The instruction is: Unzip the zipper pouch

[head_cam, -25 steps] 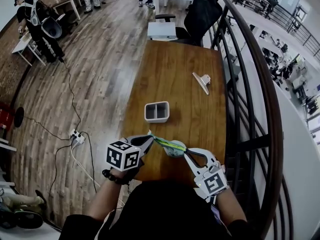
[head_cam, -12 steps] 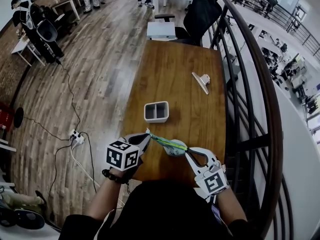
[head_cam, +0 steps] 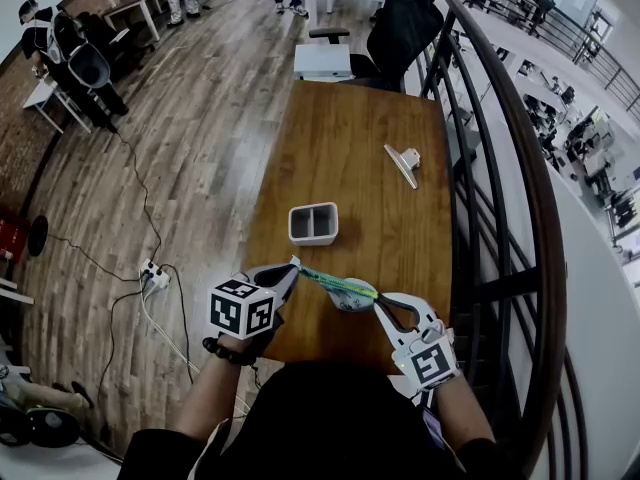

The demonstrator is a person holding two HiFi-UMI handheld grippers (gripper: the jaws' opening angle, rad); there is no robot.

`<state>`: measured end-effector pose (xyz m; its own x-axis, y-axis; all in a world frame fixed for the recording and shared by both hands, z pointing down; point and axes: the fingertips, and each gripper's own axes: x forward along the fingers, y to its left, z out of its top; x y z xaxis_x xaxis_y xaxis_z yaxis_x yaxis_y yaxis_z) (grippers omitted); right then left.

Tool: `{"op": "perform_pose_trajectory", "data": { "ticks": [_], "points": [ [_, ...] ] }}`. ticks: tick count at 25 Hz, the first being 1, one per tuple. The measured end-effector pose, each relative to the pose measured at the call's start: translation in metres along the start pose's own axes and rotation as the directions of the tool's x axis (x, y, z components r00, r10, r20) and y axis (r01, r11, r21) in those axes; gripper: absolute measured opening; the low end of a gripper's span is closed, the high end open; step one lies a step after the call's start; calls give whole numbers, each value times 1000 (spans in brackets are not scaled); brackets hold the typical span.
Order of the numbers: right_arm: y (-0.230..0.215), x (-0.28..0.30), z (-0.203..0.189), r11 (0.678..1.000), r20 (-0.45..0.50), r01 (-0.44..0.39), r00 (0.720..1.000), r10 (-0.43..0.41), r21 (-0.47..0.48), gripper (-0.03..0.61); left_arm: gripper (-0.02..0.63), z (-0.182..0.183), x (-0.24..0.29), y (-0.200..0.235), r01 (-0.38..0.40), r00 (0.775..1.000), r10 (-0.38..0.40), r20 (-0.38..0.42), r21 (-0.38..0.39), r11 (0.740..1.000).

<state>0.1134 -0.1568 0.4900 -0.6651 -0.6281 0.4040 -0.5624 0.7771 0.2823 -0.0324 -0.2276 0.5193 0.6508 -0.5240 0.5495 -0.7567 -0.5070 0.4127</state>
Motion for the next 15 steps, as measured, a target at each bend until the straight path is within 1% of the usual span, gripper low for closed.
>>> {"op": "perform_pose_trajectory", "data": {
  "ticks": [3,6,11,15],
  "points": [
    [-2,0,1,1000,3,13,1000,-13,6,23,15,0,0,-1,0,1000,0,1,4,1000],
    [-6,-1,1,1000,6,28,1000,-28,12,25,15,1,2,-3,-3,1000,3,10,28,1000],
    [-10,2,3,999,10,42,999,-42,17,25,17,13,-2,-5,-14,998,11,57,49,999],
    [-11,10,-5,997,-19,53,998,-52,49,30,17,19,-5,-7,-3,997,-1,77,55,998]
  ]
}}
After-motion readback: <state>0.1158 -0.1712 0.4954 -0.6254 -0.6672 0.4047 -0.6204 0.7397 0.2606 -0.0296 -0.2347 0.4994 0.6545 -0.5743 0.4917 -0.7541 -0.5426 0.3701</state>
